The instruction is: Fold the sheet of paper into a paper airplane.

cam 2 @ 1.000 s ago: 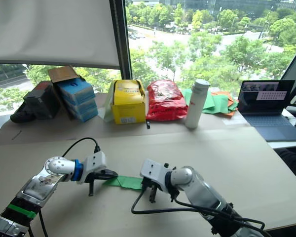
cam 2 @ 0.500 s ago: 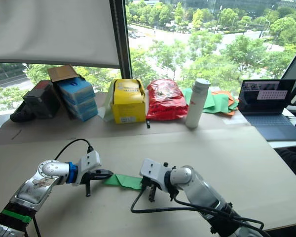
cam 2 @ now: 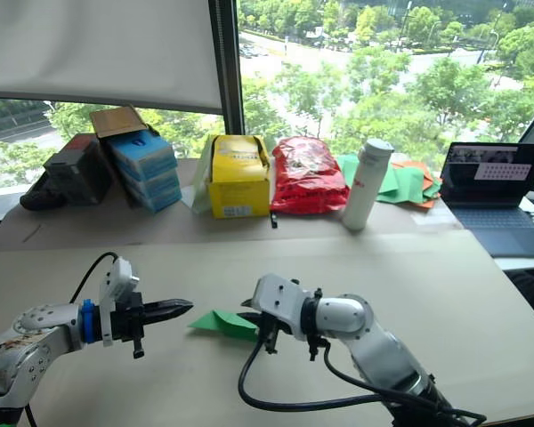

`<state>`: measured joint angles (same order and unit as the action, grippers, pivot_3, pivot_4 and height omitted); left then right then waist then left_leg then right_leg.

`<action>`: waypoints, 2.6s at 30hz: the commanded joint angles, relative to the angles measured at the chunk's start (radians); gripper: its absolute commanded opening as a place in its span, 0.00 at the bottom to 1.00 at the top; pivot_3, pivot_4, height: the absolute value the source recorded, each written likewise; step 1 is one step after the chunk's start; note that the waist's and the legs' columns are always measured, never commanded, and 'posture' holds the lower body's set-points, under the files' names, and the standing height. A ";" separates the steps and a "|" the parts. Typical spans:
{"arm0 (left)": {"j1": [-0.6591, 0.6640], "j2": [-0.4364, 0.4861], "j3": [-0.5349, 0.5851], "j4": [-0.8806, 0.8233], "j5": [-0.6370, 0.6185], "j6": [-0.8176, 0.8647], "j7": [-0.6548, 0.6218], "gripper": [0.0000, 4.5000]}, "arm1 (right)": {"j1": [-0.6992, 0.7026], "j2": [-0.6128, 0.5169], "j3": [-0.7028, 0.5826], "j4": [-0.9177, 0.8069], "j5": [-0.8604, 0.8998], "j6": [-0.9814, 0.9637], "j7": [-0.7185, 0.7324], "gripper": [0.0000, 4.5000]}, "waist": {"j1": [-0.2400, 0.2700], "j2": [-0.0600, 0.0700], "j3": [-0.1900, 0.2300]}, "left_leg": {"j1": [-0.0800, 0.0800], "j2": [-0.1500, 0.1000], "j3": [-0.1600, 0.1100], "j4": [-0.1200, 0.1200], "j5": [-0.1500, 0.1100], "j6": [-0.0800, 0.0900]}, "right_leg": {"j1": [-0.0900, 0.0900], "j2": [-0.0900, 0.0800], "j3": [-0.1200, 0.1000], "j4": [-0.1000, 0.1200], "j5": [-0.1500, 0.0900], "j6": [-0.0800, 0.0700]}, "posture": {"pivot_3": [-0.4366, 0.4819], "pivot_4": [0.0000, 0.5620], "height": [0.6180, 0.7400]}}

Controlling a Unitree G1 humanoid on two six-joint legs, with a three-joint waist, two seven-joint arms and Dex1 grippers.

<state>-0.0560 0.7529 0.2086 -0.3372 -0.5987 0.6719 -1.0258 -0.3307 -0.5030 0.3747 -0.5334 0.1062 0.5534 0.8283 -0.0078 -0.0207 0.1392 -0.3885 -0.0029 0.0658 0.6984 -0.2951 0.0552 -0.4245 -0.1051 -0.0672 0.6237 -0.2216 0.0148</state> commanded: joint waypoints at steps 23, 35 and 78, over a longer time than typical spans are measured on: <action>0.066 0.044 0.036 -0.167 -0.143 0.089 0.102 0.99 | 0.064 -0.013 0.047 0.117 0.040 -0.140 0.074 1.00 | 0.014 0.000 0.001 | 0.003 0.000 -0.001 0.000 0.001 -0.002 | 0.001 -0.001 0.001 0.002 0.000 -0.002 | 0.48 0.27 1.00; 0.042 0.053 0.031 -0.161 -0.154 0.087 0.107 0.99 | -0.043 0.114 -0.074 0.262 0.131 0.009 -0.006 1.00 | 0.013 0.000 0.001 | 0.003 0.000 0.000 0.000 0.002 -0.003 | 0.001 0.003 0.002 0.002 0.000 -0.002 | 0.48 0.27 1.00; 0.089 0.031 -0.003 -0.149 -0.114 0.023 0.112 0.99 | -0.135 0.156 -0.085 0.365 0.219 0.113 0.021 1.00 | 0.004 0.001 0.001 | 0.002 0.000 -0.001 -0.001 0.002 -0.003 | 0.001 -0.001 0.003 0.002 0.000 -0.002 | 0.48 0.27 1.00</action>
<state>0.0327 0.7850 0.1941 -0.4590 -0.7096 0.7197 -0.9135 -0.4466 -0.3466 0.3213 -0.1259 0.2989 0.6644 0.8451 -0.0041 -0.0197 0.1404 -0.3861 -0.0027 0.0651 0.6972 -0.2933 0.0519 -0.4239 -0.1059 -0.0642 0.6261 -0.2213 0.0124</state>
